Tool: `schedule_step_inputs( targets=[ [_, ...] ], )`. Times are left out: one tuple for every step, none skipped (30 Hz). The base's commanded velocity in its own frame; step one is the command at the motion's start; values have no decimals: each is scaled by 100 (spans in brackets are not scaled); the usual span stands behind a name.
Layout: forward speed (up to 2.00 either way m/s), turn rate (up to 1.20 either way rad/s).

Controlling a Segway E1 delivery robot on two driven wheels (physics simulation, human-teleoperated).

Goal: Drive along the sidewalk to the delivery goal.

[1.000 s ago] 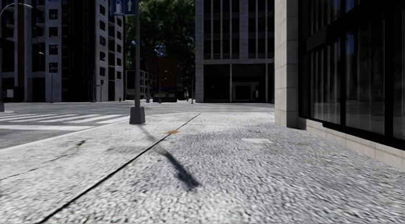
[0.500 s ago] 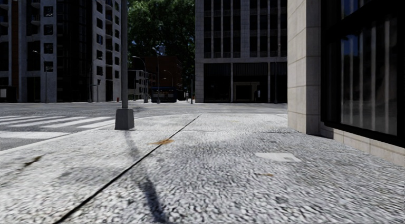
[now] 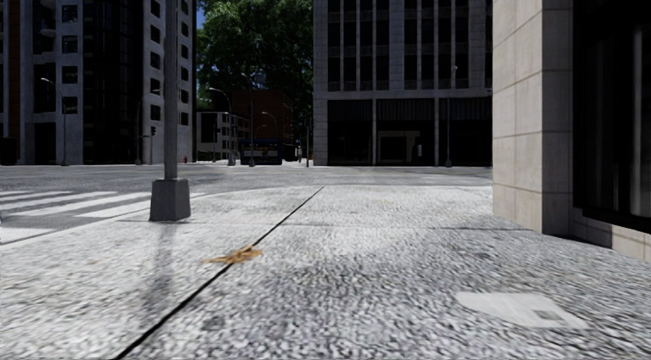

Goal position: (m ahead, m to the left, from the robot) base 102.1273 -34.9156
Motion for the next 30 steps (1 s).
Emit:
schedule_step_inputs(
  targets=[
    [200, -19],
    [200, -21],
    [200, -21],
    [200, -22],
    [196, -22],
    [185, -23],
    [185, -23],
    [178, -23],
    [177, -23],
    [176, -23],
    [176, -23],
    [176, -23],
    [175, -23],
    [167, -23],
    [167, -23],
    [150, -23],
    [136, -23],
    [133, -23],
    [133, -23],
    [132, -23],
    [131, -23],
    [131, -23],
    [131, -23],
    [131, -23],
    [133, -23],
    [133, -23],
    [133, -23],
    [133, -23],
    [133, -24],
    [133, -24]
  ],
)
